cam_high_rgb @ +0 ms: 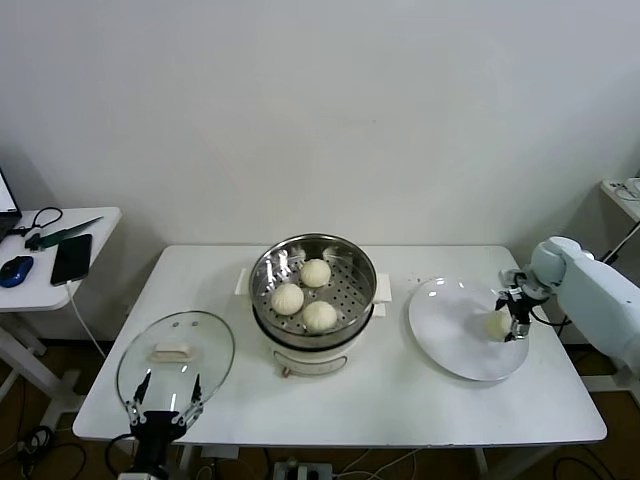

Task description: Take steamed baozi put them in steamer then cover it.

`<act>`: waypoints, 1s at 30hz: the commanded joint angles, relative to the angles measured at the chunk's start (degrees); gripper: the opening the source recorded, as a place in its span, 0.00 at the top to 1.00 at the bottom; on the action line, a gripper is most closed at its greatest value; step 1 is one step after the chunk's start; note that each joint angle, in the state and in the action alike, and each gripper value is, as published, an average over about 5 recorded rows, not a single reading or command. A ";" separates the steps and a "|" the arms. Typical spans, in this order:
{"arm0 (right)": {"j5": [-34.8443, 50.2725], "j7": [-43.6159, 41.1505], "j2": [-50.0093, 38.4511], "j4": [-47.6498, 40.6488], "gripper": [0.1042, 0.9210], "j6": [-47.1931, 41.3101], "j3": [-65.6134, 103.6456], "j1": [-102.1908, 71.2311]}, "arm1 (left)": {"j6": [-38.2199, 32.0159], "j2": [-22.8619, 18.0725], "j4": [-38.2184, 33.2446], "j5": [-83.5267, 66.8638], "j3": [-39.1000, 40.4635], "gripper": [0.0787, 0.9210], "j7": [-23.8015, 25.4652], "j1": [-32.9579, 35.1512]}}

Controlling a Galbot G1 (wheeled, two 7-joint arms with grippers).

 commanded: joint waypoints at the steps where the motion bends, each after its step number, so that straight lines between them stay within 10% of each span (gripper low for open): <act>1: -0.38 -0.11 1.65 -2.41 0.16 0.41 -0.10 0.44 | -0.03 0.00 -0.05 0.11 0.00 0.12 0.00 0.09; 10: 4.89 -0.27 0.26 0.44 0.24 -0.86 -4.42 3.84 | -0.21 0.08 -0.10 0.07 -0.02 0.12 -0.01 0.31; 30: 55.93 2.69 8.18 20.12 0.26 -13.69 -49.54 47.68 | -0.67 0.40 -2.16 0.82 2.93 0.12 0.56 1.14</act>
